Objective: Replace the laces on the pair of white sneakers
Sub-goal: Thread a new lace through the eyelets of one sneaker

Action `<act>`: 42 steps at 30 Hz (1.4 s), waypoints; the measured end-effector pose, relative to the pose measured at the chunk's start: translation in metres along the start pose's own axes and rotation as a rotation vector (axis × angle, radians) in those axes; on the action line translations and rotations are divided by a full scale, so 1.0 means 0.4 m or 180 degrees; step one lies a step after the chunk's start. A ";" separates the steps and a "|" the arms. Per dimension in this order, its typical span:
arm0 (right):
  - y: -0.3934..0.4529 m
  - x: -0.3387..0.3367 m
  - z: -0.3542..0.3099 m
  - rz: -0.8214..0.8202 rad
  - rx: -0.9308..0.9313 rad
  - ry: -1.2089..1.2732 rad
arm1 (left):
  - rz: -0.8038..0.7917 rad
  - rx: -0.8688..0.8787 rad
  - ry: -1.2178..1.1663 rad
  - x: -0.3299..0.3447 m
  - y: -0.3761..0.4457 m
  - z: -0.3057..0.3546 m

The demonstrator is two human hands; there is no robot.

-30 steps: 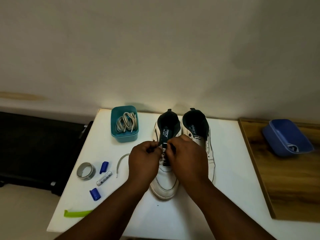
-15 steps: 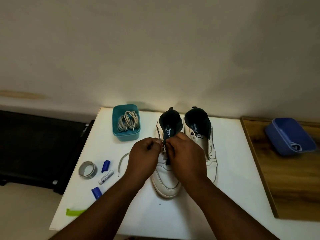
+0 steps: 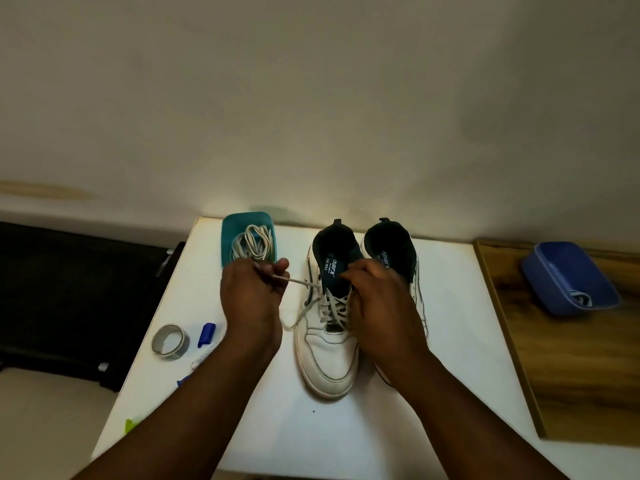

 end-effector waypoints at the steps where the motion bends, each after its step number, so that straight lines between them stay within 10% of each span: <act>1: -0.002 0.000 0.001 0.0001 -0.0011 -0.0026 | 0.0085 0.0028 -0.0268 -0.007 0.005 0.013; 3: -0.005 -0.002 0.003 0.0010 -0.0001 -0.0015 | 0.0086 0.0728 0.0346 -0.015 0.009 0.056; 6: -0.002 -0.001 -0.003 -0.0051 -0.0021 -0.0021 | -0.0836 0.2472 0.3305 0.015 -0.015 0.073; 9: -0.001 0.003 -0.006 -0.0130 -0.0016 -0.0082 | -0.1667 0.2380 0.4933 0.014 -0.021 0.001; 17: -0.004 0.002 -0.004 -0.0161 -0.0071 -0.0074 | -0.0145 0.2379 0.3560 -0.024 0.000 0.075; 27: -0.012 -0.004 -0.007 -0.0095 -0.0007 0.0216 | -0.0351 0.2660 0.5848 -0.017 -0.051 -0.024; 35: -0.016 -0.017 0.001 -0.0011 0.0132 0.0342 | -0.0596 0.2292 0.6175 -0.029 -0.054 -0.038; 39: -0.015 -0.024 -0.001 0.0189 0.0145 0.0463 | -0.0781 0.1317 0.5814 -0.007 -0.076 -0.008; 42: -0.012 -0.037 -0.011 0.0324 0.0192 0.0881 | -0.1069 -0.0275 0.3751 0.016 -0.121 0.039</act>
Point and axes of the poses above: each hand's wrist, its own y-axis towards the middle knuckle, its own x-axis out of the palm, z = x × y, the point moved 4 cm from there along y, towards the middle knuckle
